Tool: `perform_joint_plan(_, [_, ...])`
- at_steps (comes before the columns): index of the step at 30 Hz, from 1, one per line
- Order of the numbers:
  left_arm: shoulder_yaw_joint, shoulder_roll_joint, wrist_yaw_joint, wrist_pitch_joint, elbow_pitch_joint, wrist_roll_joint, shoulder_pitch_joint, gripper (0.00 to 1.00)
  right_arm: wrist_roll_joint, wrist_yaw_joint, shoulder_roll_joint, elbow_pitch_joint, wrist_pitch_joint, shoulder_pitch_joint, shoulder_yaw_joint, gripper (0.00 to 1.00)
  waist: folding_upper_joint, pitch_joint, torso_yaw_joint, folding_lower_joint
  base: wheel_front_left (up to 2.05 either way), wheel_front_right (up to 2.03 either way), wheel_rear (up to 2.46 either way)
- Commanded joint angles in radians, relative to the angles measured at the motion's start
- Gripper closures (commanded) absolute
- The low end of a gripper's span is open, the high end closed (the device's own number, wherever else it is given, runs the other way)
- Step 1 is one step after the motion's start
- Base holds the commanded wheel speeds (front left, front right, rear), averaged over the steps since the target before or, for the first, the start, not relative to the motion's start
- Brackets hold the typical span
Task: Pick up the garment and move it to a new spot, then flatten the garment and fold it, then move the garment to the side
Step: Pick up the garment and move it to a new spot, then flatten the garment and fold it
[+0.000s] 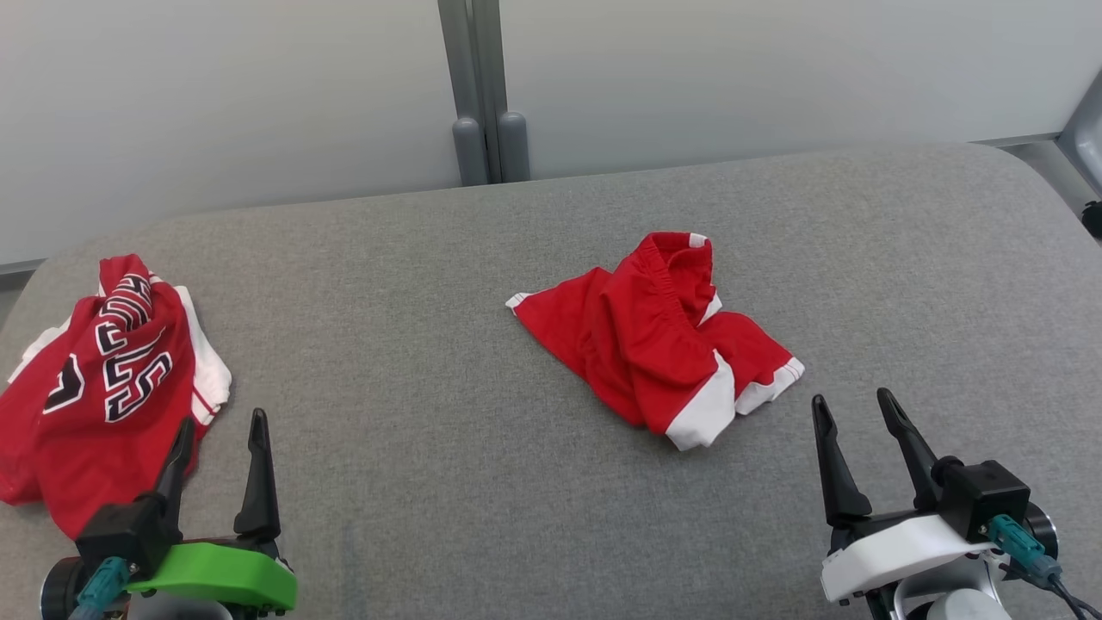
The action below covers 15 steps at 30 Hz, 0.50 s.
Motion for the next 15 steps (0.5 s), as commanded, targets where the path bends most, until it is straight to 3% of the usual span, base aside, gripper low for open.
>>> perform_joint_plan(1, [0.005,-0.001,-0.005,0.0,-0.004,0.008,0.021,0.0,0.004,0.0,-0.004,0.0,-0.003,0.01,0.002,0.0,-0.0001,0.001,0.001,0.0,0.0,0.0,0.0])
perform_joint_plan(15, [0.004,0.002,-0.014,0.0,-0.002,0.028,0.04,0.0,-0.005,0.0,-0.011,-0.006,-0.003,0.017,0.019,0.0,-0.0001,-0.004,0.003,0.0,0.0,0.0,0.0])
